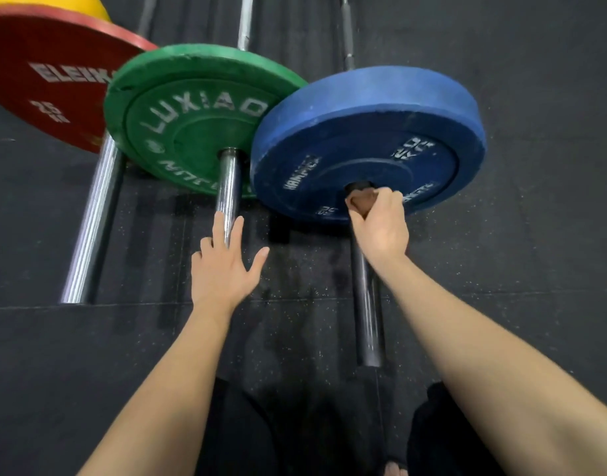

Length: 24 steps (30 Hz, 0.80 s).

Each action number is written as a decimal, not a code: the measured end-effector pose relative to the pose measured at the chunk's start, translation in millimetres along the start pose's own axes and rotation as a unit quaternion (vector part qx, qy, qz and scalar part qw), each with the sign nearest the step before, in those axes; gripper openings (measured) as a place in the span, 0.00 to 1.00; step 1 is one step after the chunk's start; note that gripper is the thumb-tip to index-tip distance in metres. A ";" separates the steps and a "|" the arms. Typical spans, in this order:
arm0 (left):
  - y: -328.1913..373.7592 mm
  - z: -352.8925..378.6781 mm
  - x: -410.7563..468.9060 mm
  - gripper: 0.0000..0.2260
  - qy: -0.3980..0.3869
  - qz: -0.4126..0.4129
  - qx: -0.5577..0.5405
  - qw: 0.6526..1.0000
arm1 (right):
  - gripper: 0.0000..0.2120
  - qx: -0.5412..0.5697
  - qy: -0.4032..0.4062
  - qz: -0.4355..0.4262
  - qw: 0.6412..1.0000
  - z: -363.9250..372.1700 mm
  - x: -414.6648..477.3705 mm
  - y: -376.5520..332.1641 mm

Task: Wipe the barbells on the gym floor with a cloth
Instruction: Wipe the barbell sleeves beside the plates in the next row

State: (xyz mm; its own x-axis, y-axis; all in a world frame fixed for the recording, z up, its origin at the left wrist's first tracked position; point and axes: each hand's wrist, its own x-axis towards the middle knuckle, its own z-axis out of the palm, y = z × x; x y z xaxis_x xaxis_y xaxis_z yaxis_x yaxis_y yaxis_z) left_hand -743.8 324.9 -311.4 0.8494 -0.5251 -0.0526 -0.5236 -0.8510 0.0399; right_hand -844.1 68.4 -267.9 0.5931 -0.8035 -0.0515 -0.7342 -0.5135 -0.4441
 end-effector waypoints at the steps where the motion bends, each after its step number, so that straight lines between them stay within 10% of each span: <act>1: -0.5 0.7 -0.7 0.35 0.001 -0.001 0.003 1.000 | 0.23 -0.045 0.001 -0.027 0.999 6.1 12.4 -5.2; 24: 3.1 3.2 -1.3 0.37 0.004 -0.004 0.040 0.999 | 0.20 -0.208 -0.043 -0.158 0.964 10.9 27.3 -6.6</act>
State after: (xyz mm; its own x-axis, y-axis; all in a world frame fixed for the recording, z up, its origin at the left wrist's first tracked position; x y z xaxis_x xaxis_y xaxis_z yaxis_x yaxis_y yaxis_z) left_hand -746.7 322.9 -314.4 0.8538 -0.5186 -0.0448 -0.5203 -0.8530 -0.0413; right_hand -819.4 53.2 -276.2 0.8211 -0.5683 -0.0540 -0.5707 -0.8195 -0.0528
